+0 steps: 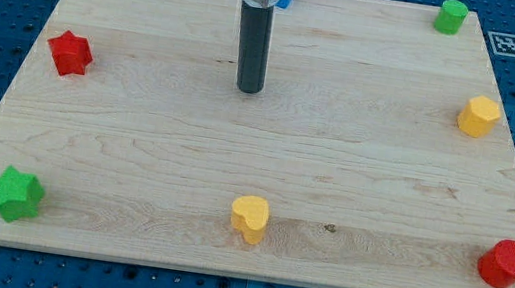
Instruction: Slide the yellow hexagon a bit left
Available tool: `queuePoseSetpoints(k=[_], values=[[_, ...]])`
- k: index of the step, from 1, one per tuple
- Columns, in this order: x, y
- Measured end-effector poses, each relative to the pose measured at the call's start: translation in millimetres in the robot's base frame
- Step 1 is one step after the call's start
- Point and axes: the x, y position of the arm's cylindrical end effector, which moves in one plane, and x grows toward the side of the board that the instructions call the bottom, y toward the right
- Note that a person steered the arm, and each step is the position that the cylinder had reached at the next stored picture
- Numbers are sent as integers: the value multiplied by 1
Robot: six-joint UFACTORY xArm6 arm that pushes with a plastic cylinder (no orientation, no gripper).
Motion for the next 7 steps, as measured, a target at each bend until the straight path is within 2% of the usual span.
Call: queuePoseSetpoints(k=[2,3,5,6,7], values=[[0,0],[11,28],[34,206],[82,248],[82,277]])
